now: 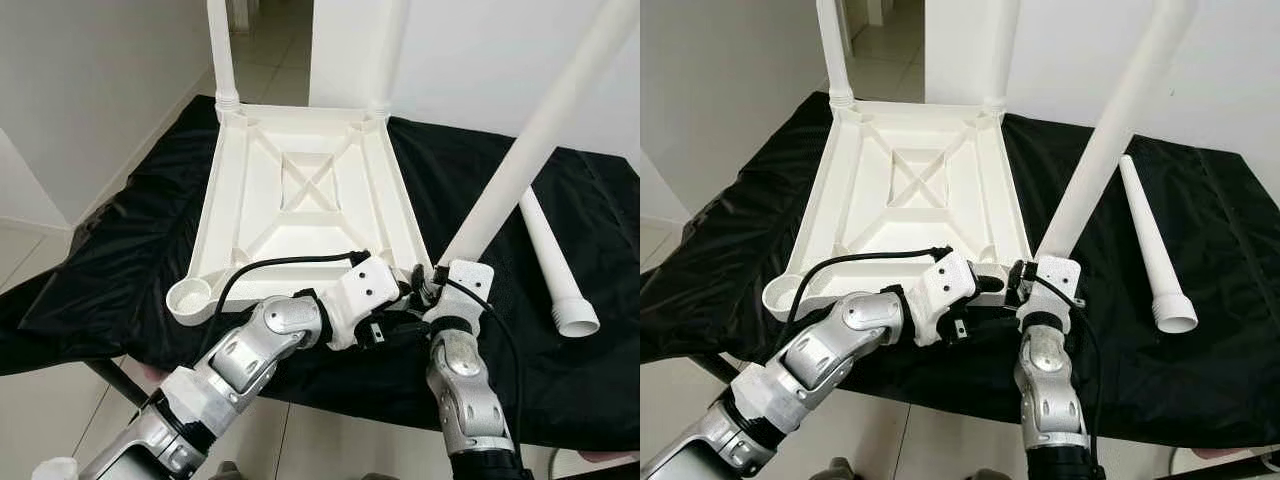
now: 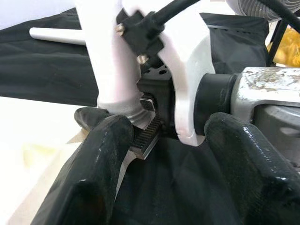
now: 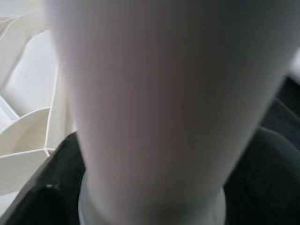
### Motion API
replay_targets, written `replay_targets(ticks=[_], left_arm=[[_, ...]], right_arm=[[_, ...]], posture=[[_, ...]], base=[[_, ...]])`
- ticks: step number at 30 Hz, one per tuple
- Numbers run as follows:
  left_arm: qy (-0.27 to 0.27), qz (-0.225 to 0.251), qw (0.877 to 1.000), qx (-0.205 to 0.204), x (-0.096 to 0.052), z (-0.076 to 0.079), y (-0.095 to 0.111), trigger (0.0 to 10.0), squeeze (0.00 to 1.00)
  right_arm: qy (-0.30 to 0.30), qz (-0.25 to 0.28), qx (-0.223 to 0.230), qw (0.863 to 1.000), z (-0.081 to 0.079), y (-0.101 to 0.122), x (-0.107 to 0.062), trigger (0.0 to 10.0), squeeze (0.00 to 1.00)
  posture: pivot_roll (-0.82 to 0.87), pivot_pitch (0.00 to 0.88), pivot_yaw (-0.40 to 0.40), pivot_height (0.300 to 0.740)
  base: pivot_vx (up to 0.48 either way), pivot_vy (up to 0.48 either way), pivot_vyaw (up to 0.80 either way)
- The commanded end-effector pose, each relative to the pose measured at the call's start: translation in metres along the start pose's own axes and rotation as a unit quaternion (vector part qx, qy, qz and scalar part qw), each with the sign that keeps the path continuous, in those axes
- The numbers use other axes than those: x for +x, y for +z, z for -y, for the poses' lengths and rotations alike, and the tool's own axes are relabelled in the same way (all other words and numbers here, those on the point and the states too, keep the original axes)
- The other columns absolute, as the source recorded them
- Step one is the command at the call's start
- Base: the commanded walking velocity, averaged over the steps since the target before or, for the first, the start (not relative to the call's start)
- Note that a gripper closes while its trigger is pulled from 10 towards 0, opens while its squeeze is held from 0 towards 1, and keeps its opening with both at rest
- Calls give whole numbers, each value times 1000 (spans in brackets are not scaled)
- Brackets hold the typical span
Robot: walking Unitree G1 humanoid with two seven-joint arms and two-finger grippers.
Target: Building children table
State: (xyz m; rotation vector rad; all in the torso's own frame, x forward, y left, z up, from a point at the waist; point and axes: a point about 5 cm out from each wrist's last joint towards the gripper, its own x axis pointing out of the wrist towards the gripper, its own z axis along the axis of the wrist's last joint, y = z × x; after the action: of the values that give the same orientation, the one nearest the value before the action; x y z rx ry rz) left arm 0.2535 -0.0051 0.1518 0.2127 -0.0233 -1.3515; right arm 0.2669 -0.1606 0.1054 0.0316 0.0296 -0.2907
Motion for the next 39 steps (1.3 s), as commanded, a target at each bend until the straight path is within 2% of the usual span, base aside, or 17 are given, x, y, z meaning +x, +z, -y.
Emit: replay_targets(ticks=[1, 2, 3, 4, 5, 12, 14, 17, 18, 23, 25, 27, 30, 33, 36, 37, 39], left_arm=[[-30, -4, 1000, 8, 0, 0, 1, 10000, 0], [-23, -4, 1000, 3, 0, -2, 1, 10000, 0], [-16, 1, 1000, 0, 0, -5, 2, 10000, 0], [-16, 1, 1000, 0, 0, -5, 2, 10000, 0], [-6, 5, 1000, -3, 1, -8, 4, 10000, 0], [48, 0, 999, 0, 1, -26, 4, 10000, 0], [111, -12, 994, -1, 0, -46, 2, 10000, 0], [126, -16, 992, -7, -1, -51, 1, 10000, 0], [140, -30, 990, -7, -1, -57, -1, 10000, 0], [152, -52, 987, -10, -2, -62, -6, 10000, 0], [171, -91, 981, -23, -3, -69, -16, 10000, 0], [171, -91, 981, -23, -3, -69, -16, 10000, 0], [180, -144, 973, -14, -7, -74, -28, 10000, 0], [187, -154, 970, -20, -8, -76, -31, 10000, 0], [226, -187, 955, -35, -13, -88, -40, 10000, 0], [226, -187, 955, -35, -13, -88, -40, 10000, 0], [249, -208, 945, -42, -17, -95, -45, 10000, 0]], right_arm=[[-2, 11, 14, 1000, 3, 1, -4, 10000, 1000], [-1, 15, 16, 1000, 5, 2, -6, 10000, 992], [2, 18, 19, 1000, 7, 1, -8, 10000, 282], [2, 18, 19, 1000, 7, 1, -8, 10000, 282], [4, 19, 19, 1000, 10, 1, -11, 10000, 0], [30, 31, 22, 999, 13, 0, -23, 10000, 0], [65, 48, 43, 996, 14, 1, -36, 10000, 0], [77, 56, 46, 994, 14, 2, -40, 10000, 0], [96, 66, 54, 992, 13, 4, -46, 10000, 0], [119, 73, 58, 989, 12, 5, -53, 10000, 0], [156, 68, 55, 984, 11, 3, -63, 10000, 0], [156, 68, 55, 984, 11, 3, -63, 10000, 0], [201, 51, 53, 977, 16, 0, -73, 10000, 0], [213, 46, 57, 974, 18, 0, -74, 10000, 0], [282, 22, 22, 959, 22, -6, -77, 10000, 0], [282, 22, 22, 959, 22, -6, -77, 10000, 0], [287, 21, 16, 958, 32, -4, -73, 10000, 0]], posture=[[2, 0, -24, 740], [2, 0, -24, 740], [2, 0, -25, 740], [2, 0, -25, 740], [2, 0, -26, 740], [0, 0, -25, 740], [-6, 2, -22, 740], [-8, 2, -21, 740], [-15, 5, -17, 740], [-20, 6, -14, 740], [-23, 5, -10, 740], [-23, 5, -10, 740], [-29, 2, -6, 740], [-31, 1, -2, 740], [-34, 0, 3, 740], [-34, 0, 3, 740], [-33, 1, 4, 740]], base=[[0, 0, 0], [0, 0, 0], [0, 0, 0], [0, 0, 0], [0, 0, 0], [0, 0, 0], [0, 0, 0], [0, 0, 0], [0, 0, 0], [0, 0, 0], [0, 0, 0], [0, 0, 0], [0, 0, 0], [0, 0, 0], [0, 0, 0], [0, 0, 0], [0, 0, 0]])
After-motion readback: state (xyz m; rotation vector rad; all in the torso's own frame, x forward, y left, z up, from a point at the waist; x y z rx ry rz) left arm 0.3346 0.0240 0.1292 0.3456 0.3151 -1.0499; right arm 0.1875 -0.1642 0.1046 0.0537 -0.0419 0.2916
